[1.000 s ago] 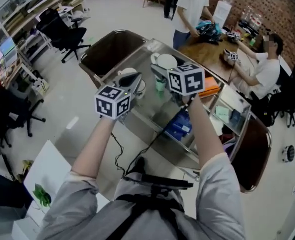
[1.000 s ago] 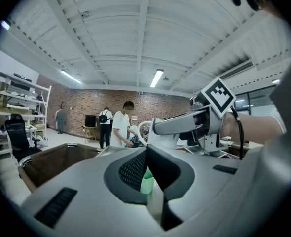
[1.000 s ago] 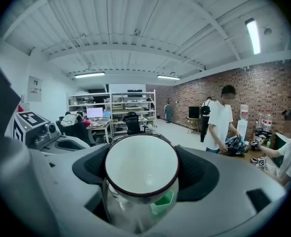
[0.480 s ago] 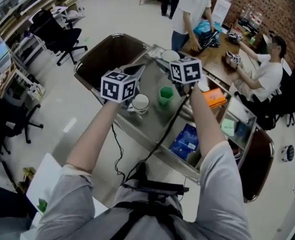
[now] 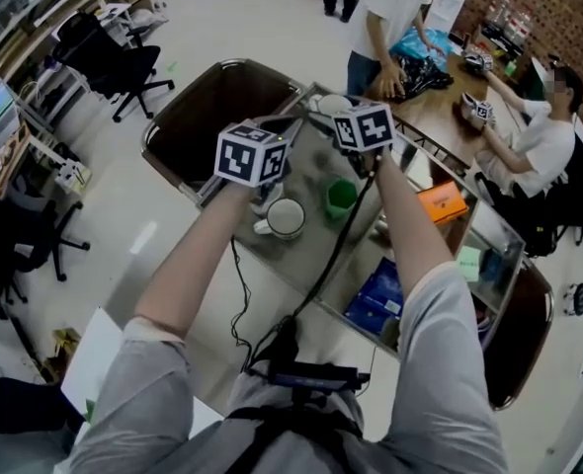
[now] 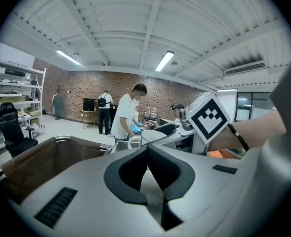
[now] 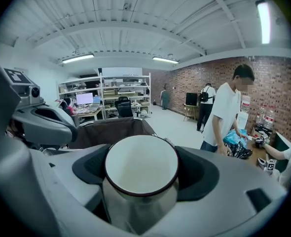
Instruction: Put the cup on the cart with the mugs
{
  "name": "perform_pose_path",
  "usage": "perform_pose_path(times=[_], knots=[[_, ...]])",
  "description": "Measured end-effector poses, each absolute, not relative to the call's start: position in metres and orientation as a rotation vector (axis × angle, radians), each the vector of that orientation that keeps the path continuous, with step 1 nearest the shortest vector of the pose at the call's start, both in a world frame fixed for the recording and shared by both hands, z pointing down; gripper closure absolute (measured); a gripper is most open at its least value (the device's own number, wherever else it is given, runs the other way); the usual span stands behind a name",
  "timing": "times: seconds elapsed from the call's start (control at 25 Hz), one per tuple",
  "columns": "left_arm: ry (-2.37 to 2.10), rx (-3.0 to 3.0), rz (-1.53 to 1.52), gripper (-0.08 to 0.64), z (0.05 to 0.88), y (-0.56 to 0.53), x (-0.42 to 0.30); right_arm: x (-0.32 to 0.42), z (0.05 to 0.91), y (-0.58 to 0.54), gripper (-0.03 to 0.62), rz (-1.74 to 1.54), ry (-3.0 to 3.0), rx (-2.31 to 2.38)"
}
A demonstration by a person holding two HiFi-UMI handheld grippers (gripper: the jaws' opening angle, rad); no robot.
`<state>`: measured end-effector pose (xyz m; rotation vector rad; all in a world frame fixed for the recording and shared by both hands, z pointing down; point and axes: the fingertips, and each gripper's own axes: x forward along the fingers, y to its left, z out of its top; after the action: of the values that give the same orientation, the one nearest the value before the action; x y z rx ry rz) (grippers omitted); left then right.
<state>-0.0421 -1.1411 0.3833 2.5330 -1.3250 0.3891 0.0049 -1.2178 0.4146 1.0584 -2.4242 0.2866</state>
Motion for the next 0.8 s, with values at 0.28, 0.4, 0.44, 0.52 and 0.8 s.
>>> perform_pose_path(times=[0.28, 0.4, 0.44, 0.52, 0.8], knots=[[-1.314, 2.529, 0.421, 0.558, 0.397, -1.16, -0.044, -0.006, 0.453, -1.243, 0.184, 0.335, -2.392, 1.004], [-1.315, 2.534, 0.419, 0.558, 0.397, -1.166, -0.047, -0.01, 0.464, -1.249, 0.183, 0.343, -2.39, 0.991], [-1.316, 2.535, 0.418, 0.558, 0.398, -1.167, -0.048, -0.01, 0.466, -1.251, 0.184, 0.349, -2.391, 0.993], [-1.316, 2.533, 0.419, 0.558, 0.401, -1.168, -0.05, -0.011, 0.472, -1.254, 0.183, 0.362, -2.389, 0.997], [-1.32, 2.54, 0.435, 0.558, 0.405, -1.168, -0.051, -0.003, 0.497, -1.25, 0.183, 0.366, -2.357, 0.969]])
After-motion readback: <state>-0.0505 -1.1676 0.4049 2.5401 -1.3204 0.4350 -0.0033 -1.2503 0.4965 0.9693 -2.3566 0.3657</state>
